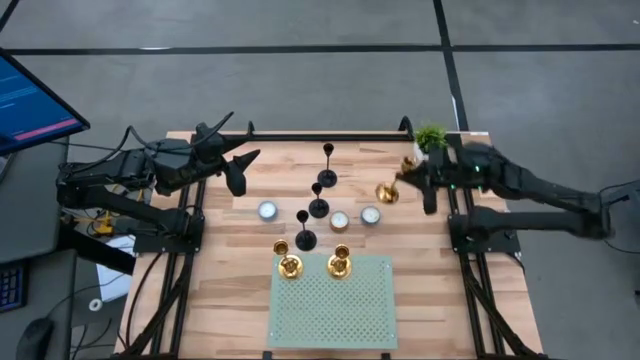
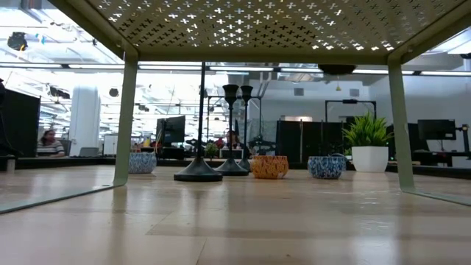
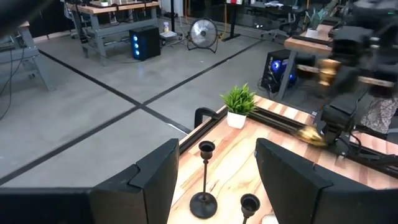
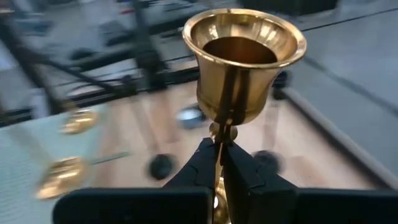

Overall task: Pick & Place candle stick holders
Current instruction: Put the gold candle holder on the shelf aligned with the other gold candle holders

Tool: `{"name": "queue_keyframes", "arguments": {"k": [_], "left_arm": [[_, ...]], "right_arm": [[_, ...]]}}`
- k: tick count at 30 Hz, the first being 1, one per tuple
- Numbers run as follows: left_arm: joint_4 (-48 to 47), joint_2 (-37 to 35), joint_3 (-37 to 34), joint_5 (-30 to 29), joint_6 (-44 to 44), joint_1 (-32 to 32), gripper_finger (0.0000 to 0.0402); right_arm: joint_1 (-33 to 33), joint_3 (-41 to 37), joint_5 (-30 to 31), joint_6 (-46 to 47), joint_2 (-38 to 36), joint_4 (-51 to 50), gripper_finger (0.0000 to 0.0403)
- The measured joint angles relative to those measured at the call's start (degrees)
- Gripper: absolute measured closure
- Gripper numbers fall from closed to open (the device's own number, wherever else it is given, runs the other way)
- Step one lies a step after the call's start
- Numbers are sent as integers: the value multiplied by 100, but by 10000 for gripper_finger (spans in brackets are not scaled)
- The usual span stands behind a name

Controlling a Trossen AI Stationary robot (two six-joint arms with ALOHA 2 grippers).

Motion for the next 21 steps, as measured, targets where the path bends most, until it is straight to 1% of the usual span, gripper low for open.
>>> {"name": "queue_keyframes", "arguments": {"k": [3,6,10,13,16,18,21], "left_arm": [[17,0,0,0,0,0,188],[26,0,0,0,-1,0,188],[26,0,0,0,-2,0,188],[26,0,0,16,-4,0,188],[26,0,0,90,-10,-1,188],[28,0,0,160,-40,-2,188],[28,0,0,250,-48,-2,188]], "right_arm": [[1154,0,776,370,17,-26,402],[2166,-1,1503,563,240,180,402],[3210,-2,1944,713,748,758,402],[3818,134,2309,843,1146,849,403],[4284,384,2619,843,1590,844,403],[4481,615,2659,819,1902,813,403],[4670,977,2785,815,2349,478,403]]}}
